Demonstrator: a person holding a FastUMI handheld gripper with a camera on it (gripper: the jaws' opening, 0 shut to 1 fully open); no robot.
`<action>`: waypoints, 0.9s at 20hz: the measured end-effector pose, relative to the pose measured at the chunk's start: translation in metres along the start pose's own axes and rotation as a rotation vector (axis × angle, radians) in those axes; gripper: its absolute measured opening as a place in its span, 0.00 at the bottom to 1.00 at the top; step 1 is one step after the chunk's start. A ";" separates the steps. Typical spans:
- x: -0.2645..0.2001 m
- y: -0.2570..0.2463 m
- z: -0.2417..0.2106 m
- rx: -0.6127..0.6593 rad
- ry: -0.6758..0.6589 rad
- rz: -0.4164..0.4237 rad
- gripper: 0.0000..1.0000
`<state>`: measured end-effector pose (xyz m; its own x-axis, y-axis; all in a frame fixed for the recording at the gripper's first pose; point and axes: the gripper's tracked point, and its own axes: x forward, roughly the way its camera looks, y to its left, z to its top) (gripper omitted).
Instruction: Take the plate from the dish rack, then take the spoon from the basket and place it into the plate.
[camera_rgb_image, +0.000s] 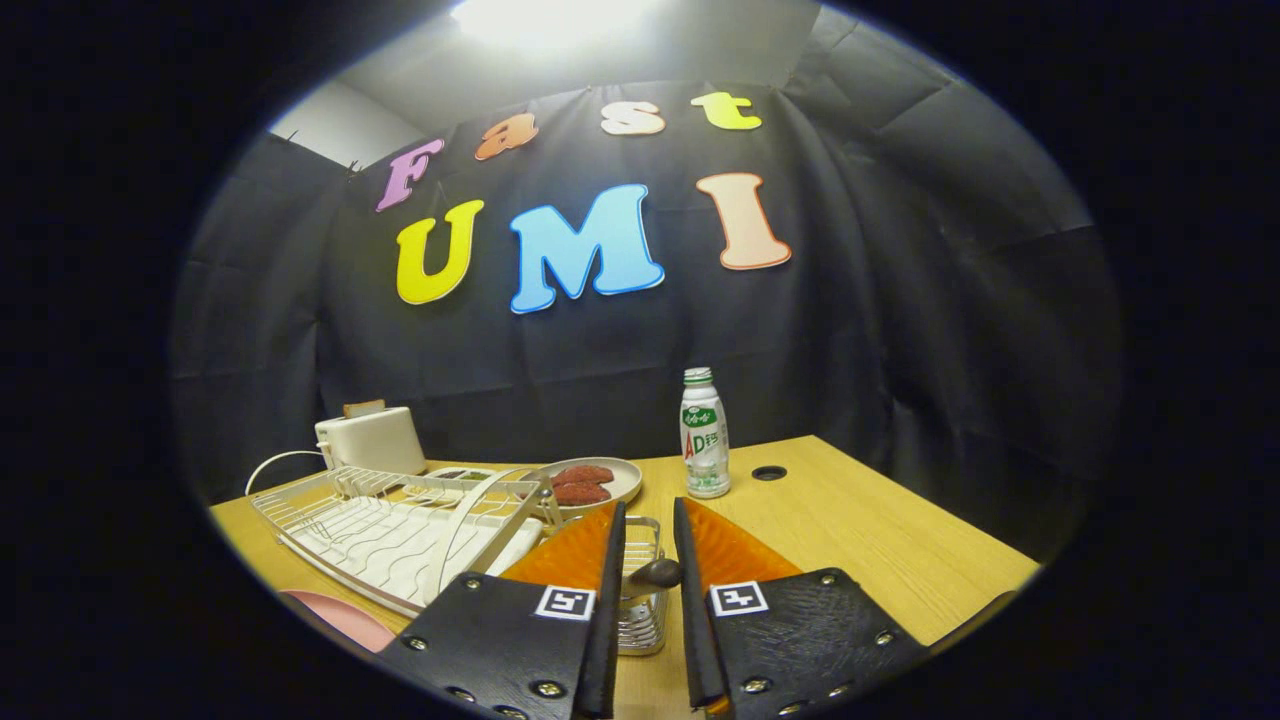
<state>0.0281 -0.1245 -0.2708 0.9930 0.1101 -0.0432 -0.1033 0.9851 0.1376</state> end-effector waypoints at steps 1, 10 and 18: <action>0.016 0.004 0.002 0.011 0.015 0.004 0.18; 0.019 0.018 0.042 -0.059 0.060 -0.008 0.05; -0.021 0.040 0.129 -0.099 0.027 -0.002 0.05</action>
<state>0.0102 -0.1042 -0.1371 0.9914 0.1102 -0.0702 -0.1076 0.9934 0.0391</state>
